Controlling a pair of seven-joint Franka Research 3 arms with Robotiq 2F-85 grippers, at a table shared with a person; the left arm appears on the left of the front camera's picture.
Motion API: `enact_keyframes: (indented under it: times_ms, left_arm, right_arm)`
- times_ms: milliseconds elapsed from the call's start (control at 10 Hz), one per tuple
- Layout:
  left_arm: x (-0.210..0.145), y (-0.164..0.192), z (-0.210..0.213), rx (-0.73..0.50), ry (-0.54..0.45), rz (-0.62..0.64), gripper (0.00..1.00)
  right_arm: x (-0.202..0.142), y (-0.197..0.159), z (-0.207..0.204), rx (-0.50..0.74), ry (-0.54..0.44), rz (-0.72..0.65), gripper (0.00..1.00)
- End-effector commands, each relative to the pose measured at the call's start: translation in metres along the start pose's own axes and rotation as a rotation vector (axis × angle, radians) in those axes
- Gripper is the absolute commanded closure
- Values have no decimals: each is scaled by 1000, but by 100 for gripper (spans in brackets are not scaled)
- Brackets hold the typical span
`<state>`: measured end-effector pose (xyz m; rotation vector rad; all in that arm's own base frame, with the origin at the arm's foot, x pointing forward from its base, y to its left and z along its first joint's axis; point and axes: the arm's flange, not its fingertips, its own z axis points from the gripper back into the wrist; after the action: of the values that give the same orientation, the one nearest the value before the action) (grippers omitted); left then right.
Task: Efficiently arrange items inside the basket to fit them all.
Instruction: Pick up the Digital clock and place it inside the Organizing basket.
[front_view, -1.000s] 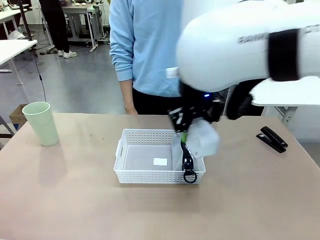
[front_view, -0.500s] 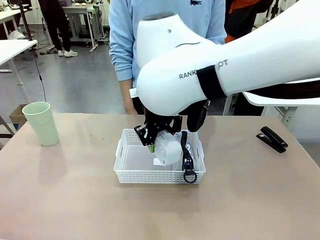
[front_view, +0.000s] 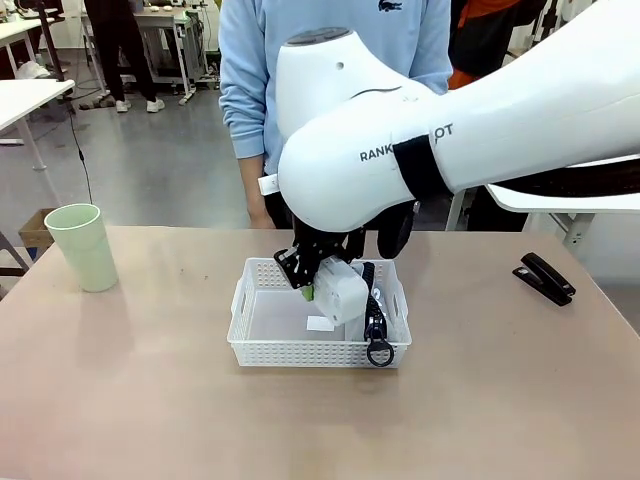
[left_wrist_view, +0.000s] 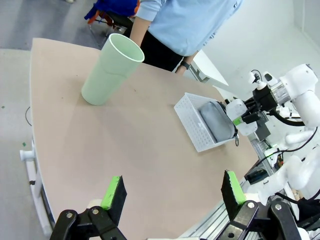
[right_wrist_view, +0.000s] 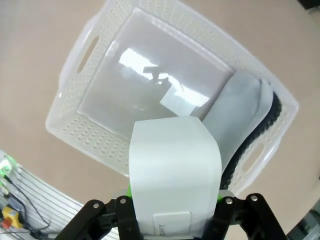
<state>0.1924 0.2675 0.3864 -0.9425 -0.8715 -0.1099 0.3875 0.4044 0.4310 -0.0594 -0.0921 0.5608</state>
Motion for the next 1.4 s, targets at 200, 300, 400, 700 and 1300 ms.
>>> enact_keyframes:
  times_ms: [200, 300, 400, 700, 1300]
  left_arm:
    - [3, -2, 0, -10, -24, -16, 0]
    - [3, -2, 0, -10, -24, -16, 0]
    - [3, -2, 0, -10, -24, -16, 0]
    - [3, -2, 0, -10, -24, -16, 0]
    - [3, -2, 0, -10, -24, -16, 0]
  right_arm:
    - [31, -2, -36, 74, 18, 68, 48]
    - [34, 4, -49, 79, 14, 80, 48]
    - [40, 8, -65, 79, 17, 115, 48]
    - [49, 19, -90, 80, 37, 181, 48]
    - [54, 17, -108, 68, 43, 171, 48]
